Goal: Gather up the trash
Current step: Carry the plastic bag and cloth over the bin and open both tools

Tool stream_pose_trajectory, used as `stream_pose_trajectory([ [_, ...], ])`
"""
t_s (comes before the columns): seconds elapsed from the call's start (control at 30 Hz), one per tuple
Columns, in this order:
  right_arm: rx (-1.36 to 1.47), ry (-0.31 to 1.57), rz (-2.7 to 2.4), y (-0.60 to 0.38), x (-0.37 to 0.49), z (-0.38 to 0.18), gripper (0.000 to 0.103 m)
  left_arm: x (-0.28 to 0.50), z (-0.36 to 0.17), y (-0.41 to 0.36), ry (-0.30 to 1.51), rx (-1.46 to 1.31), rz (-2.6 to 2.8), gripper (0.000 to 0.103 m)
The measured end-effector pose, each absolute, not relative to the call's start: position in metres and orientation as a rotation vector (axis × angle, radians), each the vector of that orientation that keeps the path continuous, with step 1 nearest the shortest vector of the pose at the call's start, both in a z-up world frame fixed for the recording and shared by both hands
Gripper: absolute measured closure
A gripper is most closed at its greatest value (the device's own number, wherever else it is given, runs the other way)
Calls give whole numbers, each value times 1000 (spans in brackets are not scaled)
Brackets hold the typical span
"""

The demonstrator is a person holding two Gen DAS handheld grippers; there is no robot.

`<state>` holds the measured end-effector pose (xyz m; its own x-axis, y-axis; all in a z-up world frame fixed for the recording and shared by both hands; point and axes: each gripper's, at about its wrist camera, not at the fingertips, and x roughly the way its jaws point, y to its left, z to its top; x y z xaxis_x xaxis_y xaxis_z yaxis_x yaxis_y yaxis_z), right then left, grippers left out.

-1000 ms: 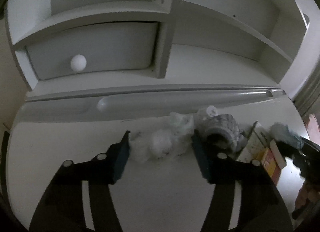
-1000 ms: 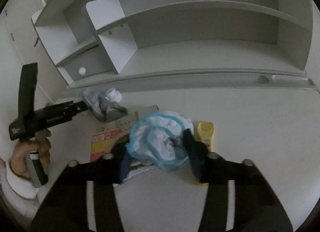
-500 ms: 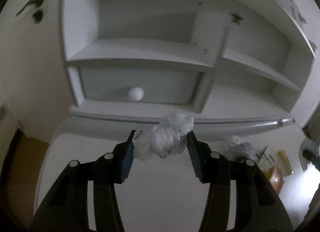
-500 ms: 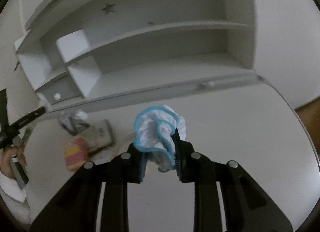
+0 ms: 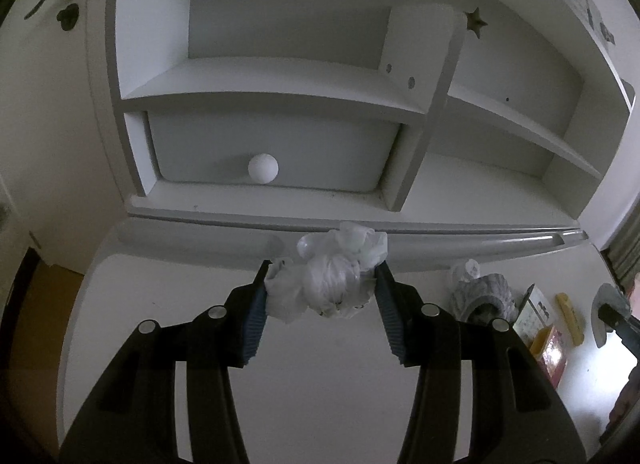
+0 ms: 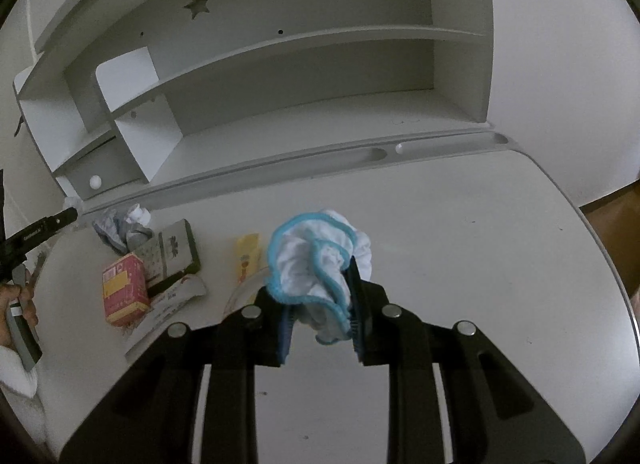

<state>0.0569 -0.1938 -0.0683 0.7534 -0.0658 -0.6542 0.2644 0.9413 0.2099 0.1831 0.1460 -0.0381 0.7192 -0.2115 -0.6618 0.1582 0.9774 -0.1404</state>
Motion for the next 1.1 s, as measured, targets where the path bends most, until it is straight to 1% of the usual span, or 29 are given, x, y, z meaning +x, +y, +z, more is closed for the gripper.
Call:
stream_pose_trajectory([
  [0.23, 308, 693, -190, -195, 56, -68, 79, 184, -40, 142, 748, -70, -215, 54],
  [0.37, 338, 731, -182, -201, 60, -74, 79, 185, -42, 140, 756, -66, -218, 53],
  [0.5, 393, 736, -178, -209, 61, -79, 73, 187, -43, 140, 765, -70, -220, 53],
  [0.53, 391, 736, -181, -209, 61, -79, 66, 187, -43, 139, 767, -70, -221, 53],
  [0.57, 391, 735, -185, -208, 60, -78, 53, 187, -43, 139, 767, -68, -223, 53],
  [0.6, 388, 732, -192, -208, 60, -78, 49, 187, -43, 138, 767, -67, -225, 53],
  [0.63, 387, 727, -194, -208, 59, -77, 48, 187, -43, 137, 767, -66, -227, 53],
  [0.67, 386, 721, -195, -208, 58, -77, 48, 187, -43, 137, 766, -66, -228, 53],
  [0.7, 388, 715, -193, -209, 57, -75, 50, 187, -43, 137, 766, -66, -229, 53],
  [0.77, 384, 709, -185, -210, 56, -73, 75, 188, -43, 137, 768, -69, -234, 53],
  [0.87, 398, 683, -196, -215, 49, -68, 79, 187, -44, 135, 775, -66, -242, 53],
  [1.0, 358, 628, -241, -222, 37, -50, 79, 187, -43, 133, 773, -63, -248, 53],
  [1.1, 333, 635, -277, -228, 32, -50, 79, 187, -44, 132, 770, -65, -249, 53],
])
